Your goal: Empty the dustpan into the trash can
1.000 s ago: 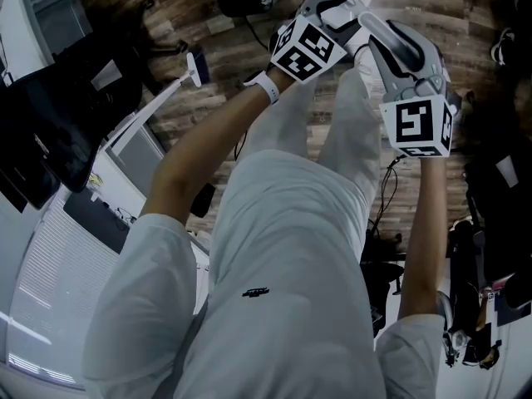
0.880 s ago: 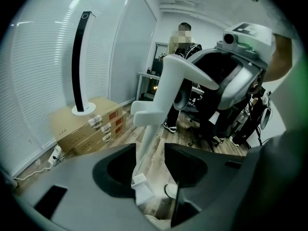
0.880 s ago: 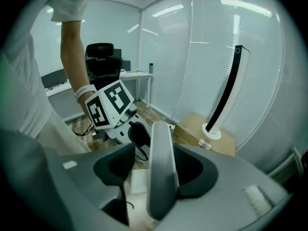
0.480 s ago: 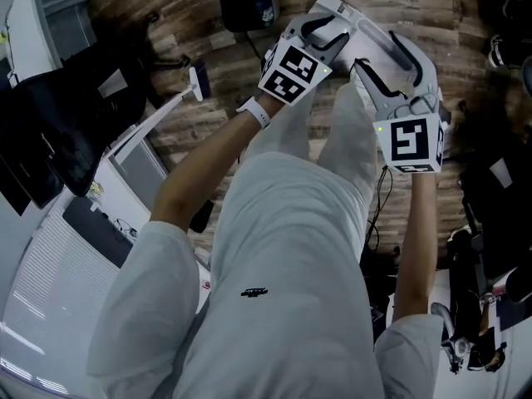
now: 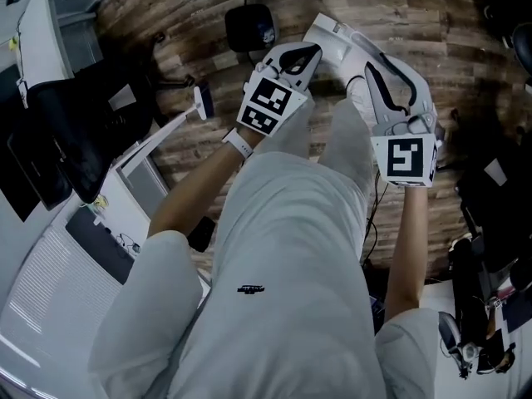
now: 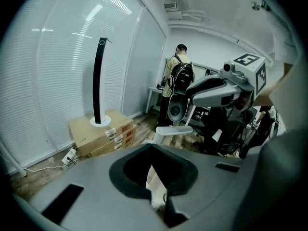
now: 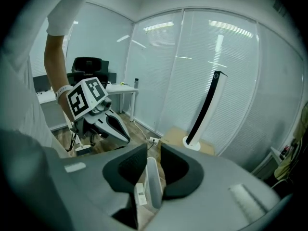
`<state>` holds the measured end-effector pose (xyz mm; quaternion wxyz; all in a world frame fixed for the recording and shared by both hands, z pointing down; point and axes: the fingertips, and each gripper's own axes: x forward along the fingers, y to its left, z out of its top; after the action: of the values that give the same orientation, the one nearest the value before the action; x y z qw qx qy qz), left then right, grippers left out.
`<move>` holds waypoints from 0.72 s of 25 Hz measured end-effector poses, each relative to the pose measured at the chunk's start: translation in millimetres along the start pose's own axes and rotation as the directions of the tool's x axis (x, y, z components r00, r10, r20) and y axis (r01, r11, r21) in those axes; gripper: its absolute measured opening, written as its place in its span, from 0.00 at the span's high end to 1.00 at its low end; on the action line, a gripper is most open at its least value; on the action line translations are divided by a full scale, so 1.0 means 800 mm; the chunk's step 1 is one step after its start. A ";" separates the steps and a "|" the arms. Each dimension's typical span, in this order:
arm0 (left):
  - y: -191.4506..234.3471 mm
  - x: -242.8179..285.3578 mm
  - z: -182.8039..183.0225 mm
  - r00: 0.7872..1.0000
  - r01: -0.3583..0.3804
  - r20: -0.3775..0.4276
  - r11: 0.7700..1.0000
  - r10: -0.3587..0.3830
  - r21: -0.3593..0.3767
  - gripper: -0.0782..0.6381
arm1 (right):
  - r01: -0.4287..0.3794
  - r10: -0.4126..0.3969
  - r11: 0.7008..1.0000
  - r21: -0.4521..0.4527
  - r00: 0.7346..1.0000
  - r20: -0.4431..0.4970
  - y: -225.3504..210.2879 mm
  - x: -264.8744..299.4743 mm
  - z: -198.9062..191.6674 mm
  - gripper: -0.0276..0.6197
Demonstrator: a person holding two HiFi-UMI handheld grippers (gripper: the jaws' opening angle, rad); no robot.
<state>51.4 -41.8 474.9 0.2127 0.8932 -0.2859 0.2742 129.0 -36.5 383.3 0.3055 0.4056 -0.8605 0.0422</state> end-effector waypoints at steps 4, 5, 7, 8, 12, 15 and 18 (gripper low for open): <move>0.002 -0.040 0.033 0.999 -0.022 0.047 1.000 0.023 -0.018 0.88 | 0.052 -0.054 0.996 0.075 0.998 0.016 -0.005 -0.019 0.023 0.93; 0.003 -0.050 0.043 0.997 -0.031 0.065 0.999 0.032 -0.023 0.88 | 0.060 -0.063 0.993 0.101 0.998 0.027 -0.007 -0.024 0.029 0.94; 0.003 -0.067 0.063 0.994 -0.045 0.100 0.999 0.047 -0.024 0.88 | 0.075 -0.084 0.985 0.158 0.995 0.055 -0.012 -0.036 0.042 0.94; 0.003 -0.076 0.072 0.992 -0.049 0.116 0.999 0.052 -0.023 0.88 | 0.082 -0.096 0.979 0.186 0.993 0.066 -0.015 -0.043 0.047 0.94; 0.009 -0.118 0.103 0.982 -0.065 0.173 0.997 0.070 -0.034 0.88 | 0.096 -0.124 0.959 0.267 0.988 0.089 -0.017 -0.067 0.065 0.94; 0.018 -0.152 0.127 0.970 -0.078 0.221 0.993 0.097 -0.092 0.88 | 0.089 -0.126 0.950 0.299 0.986 0.109 -0.013 -0.081 0.079 0.94; 0.019 -0.183 0.158 0.953 -0.086 0.279 0.989 0.116 -0.118 0.88 | 0.089 -0.135 0.949 0.303 0.982 0.134 -0.010 -0.095 0.097 0.94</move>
<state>-11.8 -63.3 292.9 0.2014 0.8952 -0.3729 0.1378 133.4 -15.7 276.7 0.1761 0.4971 -0.8409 0.1218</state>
